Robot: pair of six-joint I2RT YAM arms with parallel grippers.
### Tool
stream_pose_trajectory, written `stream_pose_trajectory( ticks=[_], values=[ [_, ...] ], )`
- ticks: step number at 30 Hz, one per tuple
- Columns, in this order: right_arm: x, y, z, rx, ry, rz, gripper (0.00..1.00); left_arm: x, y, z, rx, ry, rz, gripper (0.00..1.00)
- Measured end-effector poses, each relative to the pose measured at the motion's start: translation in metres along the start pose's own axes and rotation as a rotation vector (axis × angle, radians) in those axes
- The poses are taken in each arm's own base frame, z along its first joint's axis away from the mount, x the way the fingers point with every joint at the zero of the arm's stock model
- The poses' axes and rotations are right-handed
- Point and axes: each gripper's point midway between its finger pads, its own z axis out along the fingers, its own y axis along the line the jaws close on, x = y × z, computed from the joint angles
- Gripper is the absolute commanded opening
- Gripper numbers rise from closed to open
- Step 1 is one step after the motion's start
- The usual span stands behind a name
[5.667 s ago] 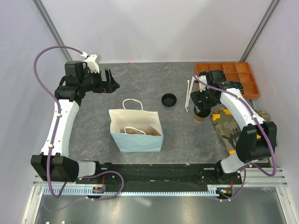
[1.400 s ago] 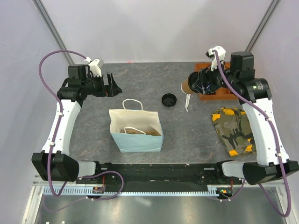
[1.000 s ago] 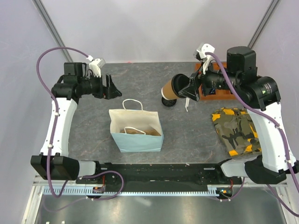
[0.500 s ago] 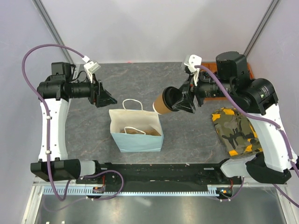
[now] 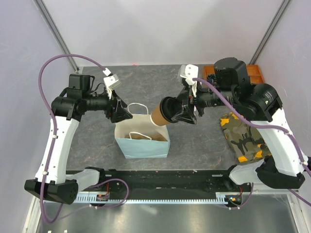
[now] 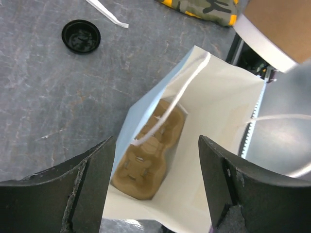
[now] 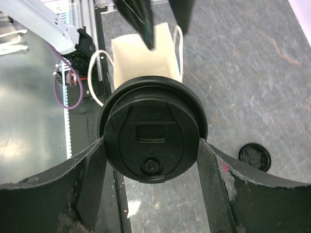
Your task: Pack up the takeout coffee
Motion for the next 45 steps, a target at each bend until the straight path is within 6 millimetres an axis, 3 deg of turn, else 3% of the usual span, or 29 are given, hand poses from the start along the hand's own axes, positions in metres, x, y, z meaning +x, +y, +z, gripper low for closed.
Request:
stream_pose_trajectory(
  ticks=[6, 11, 24, 34, 45],
  values=[
    [-0.007, 0.008, 0.010, -0.026, -0.017, -0.058, 0.38, -0.003, 0.005, 0.012, -0.030, 0.009, 0.014, 0.65],
    [-0.007, 0.004, 0.025, -0.026, -0.014, -0.100, 0.38, -0.008, 0.012, 0.014, -0.059, -0.003, -0.005, 0.50],
    [-0.001, -0.005, 0.065, -0.052, 0.003, -0.201, 0.36, -0.011, 0.019, 0.023, -0.052, -0.017, -0.096, 0.02],
    [0.011, 0.005, 0.087, -0.102, 0.019, -0.280, 0.34, -0.009, 0.019, 0.029, -0.035, -0.020, -0.167, 0.02],
    [0.033, -0.002, 0.113, -0.114, 0.058, -0.269, 0.33, -0.005, 0.015, 0.032, -0.002, -0.019, -0.185, 0.02]
  ],
)
